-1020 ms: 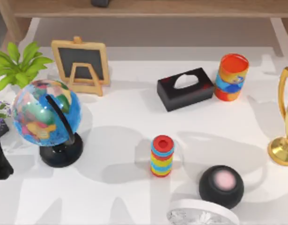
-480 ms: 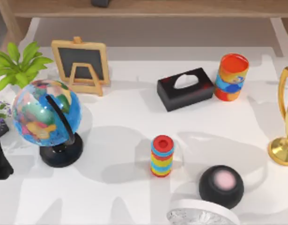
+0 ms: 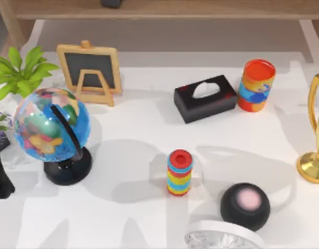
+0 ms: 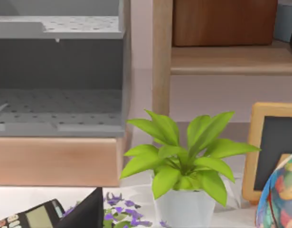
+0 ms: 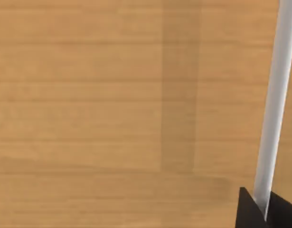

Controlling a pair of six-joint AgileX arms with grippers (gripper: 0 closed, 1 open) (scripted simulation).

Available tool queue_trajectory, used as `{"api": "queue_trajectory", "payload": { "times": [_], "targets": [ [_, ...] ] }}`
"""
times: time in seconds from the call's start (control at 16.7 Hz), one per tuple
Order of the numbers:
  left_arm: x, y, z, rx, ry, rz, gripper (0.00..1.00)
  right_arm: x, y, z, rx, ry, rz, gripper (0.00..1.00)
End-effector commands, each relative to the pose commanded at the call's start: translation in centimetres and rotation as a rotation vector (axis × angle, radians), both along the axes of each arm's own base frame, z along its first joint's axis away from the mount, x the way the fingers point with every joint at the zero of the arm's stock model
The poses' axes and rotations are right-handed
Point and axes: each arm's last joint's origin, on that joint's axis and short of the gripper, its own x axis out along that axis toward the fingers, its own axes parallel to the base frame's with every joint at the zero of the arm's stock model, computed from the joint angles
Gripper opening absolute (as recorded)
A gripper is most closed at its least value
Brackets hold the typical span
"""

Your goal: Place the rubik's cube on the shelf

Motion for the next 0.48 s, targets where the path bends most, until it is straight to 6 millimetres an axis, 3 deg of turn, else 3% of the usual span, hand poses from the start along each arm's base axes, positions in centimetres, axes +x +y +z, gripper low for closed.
{"api": "queue_trajectory", "payload": {
  "times": [0.18,0.48],
  "targets": [
    [0.0,0.0,0.0,0.0,0.0,0.0,1.0,-1.2,-0.2,0.0,-0.002,-0.003,-0.003,0.0],
    [0.0,0.0,0.0,0.0,0.0,0.0,1.0,-5.7,0.0,-0.1,0.003,0.003,0.0,0.0]
  ]
}}
